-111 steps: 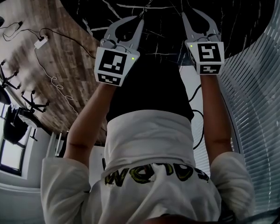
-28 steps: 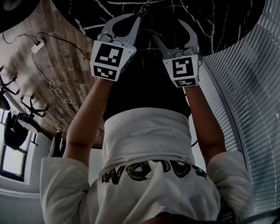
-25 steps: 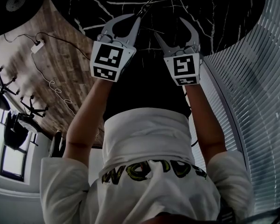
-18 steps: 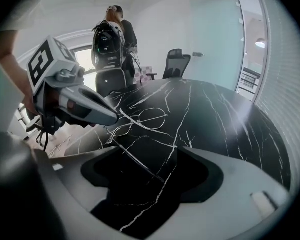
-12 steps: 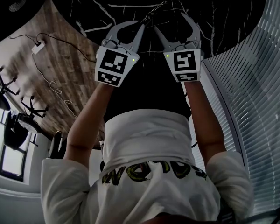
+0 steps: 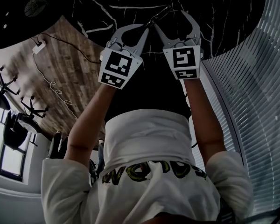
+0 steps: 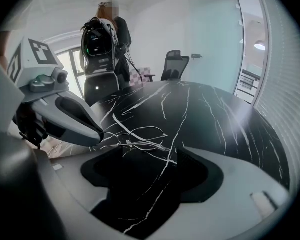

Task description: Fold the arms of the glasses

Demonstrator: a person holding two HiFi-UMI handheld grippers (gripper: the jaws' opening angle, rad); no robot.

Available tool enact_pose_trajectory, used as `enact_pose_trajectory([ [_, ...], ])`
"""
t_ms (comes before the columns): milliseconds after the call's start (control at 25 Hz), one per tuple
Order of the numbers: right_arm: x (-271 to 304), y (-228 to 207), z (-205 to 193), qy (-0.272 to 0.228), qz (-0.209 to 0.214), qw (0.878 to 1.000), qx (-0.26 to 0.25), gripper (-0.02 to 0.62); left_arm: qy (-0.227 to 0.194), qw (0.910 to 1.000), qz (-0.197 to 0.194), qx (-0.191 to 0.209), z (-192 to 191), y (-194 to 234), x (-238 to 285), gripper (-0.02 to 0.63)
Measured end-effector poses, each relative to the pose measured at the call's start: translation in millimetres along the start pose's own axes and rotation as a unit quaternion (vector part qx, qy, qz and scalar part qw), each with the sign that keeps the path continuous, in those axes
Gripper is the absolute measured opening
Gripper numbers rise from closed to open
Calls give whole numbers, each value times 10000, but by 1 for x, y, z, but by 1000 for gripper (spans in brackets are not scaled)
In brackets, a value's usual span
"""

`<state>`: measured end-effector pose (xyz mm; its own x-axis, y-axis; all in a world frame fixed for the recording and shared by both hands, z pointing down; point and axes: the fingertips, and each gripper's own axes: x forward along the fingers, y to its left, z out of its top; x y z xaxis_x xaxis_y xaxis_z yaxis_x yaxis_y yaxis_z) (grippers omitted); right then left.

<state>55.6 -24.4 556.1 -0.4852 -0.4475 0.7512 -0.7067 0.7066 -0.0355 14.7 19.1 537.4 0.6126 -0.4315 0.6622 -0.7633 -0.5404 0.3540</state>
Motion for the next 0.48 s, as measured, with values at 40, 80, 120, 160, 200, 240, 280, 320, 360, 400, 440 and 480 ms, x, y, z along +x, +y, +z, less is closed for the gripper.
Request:
enact_pose_trajectory([
  [40, 1, 0, 0, 10, 2, 10000, 1, 333, 10, 10000, -2, 7, 0, 0, 0, 5],
  [80, 1, 0, -1, 22, 5, 10000, 4, 333, 20, 10000, -4, 12, -1, 0, 1, 5],
  [120, 1, 0, -1, 36, 7, 10000, 8, 333, 28, 10000, -5, 13, -1, 0, 1, 5],
  [160, 0, 0, -2, 50, 6, 10000, 12, 333, 36, 10000, -8, 9, -1, 0, 1, 6],
  [200, 0, -1, -3, 65, 3, 10000, 18, 333, 45, 10000, -11, 2, -1, 0, 2, 8],
  [240, -1, -1, -4, 80, 1, 10000, 27, 333, 55, 10000, -15, -10, -2, 1, 2, 9],
  [280, -2, -1, -5, 95, 0, 9999, 35, 333, 62, 10000, -18, -28, -2, 1, 2, 16],
  [320, -3, -1, -7, 111, 3, 9999, 39, 333, 68, 10000, -21, -47, -2, 1, 2, 29],
  [360, -4, 0, -9, 128, 7, 9999, 39, 333, 71, 10000, -23, -63, -3, 1, 2, 34],
  [400, -4, 0, -10, 142, 12, 9999, 36, 333, 72, 9999, -23, -70, -3, 2, 2, 38],
  [440, -5, -1, -11, 153, 14, 9999, 33, 333, 69, 10000, -22, -67, -3, 2, 1, 47],
  [480, -6, -1, -12, 159, 16, 9999, 28, 333, 63, 10000, -24, -58, -3, 2, 1, 55],
])
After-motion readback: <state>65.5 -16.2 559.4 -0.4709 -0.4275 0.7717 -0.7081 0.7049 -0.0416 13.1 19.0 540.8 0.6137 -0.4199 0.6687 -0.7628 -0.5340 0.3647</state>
